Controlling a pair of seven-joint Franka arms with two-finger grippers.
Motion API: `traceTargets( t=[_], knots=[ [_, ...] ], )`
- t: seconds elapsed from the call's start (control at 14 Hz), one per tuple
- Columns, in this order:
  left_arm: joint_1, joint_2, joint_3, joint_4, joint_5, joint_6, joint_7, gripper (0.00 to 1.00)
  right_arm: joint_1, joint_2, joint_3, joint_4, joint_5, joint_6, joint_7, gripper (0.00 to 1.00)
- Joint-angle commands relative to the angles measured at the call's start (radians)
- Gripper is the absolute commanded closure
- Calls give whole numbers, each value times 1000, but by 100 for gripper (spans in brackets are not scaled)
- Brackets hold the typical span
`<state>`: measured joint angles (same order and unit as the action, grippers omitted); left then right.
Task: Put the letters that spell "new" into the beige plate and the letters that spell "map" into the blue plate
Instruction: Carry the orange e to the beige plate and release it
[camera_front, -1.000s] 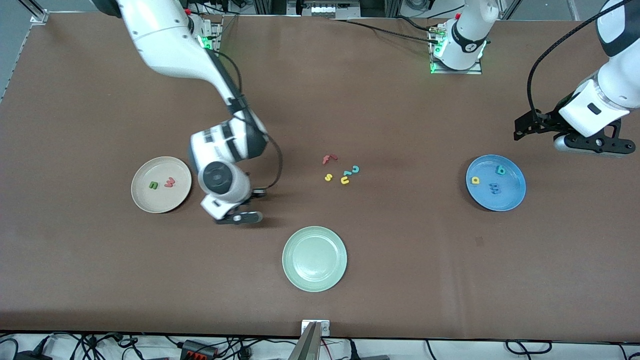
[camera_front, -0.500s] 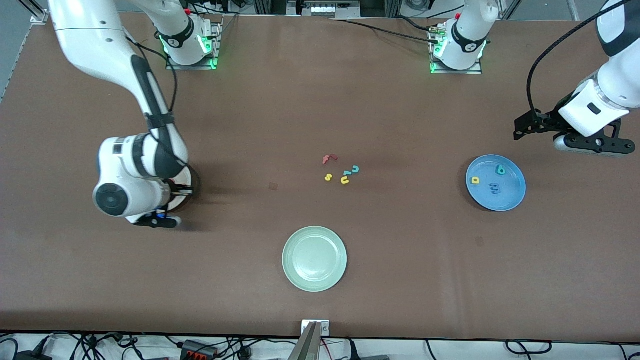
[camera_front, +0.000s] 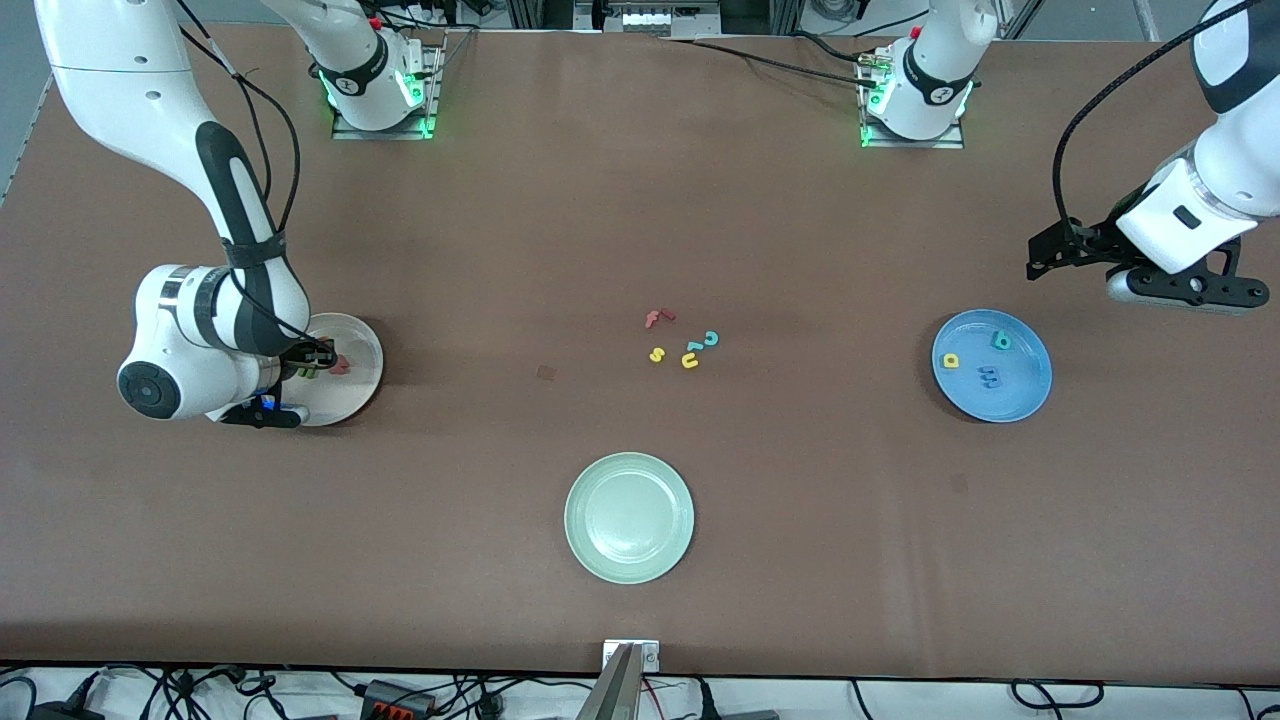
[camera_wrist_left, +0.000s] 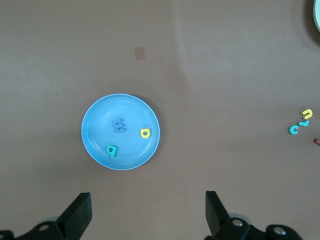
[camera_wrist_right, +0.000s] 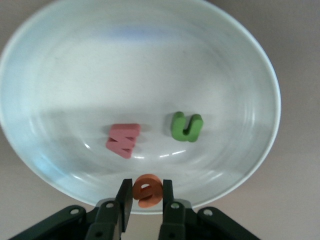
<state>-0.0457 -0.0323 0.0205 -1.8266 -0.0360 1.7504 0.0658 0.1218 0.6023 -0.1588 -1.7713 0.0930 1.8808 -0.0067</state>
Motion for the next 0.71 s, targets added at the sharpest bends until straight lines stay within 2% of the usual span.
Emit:
traceTargets(
  t=[0.0,0.07,0.21,0.5,0.64],
  knots=[
    [17,-20,-13,-8,-16,-11,23,0,-27,-38,18,-39,-3,11,-13,27],
    [17,-20,-13,-8,-16,-11,23,0,-27,-42,18,-31,-1,8,-13,0],
    [17,-20,-13,-8,-16,-11,23,0,-25,-58,18,19,1,-24,0,0],
    [17,-20,-13,-8,-16,-11,23,0,-27,-61,18,223,10,-182,5,0],
    [17,-20,-13,-8,-16,-11,23,0,-40,-61,16,314,8,-195,-4,0]
  ],
)
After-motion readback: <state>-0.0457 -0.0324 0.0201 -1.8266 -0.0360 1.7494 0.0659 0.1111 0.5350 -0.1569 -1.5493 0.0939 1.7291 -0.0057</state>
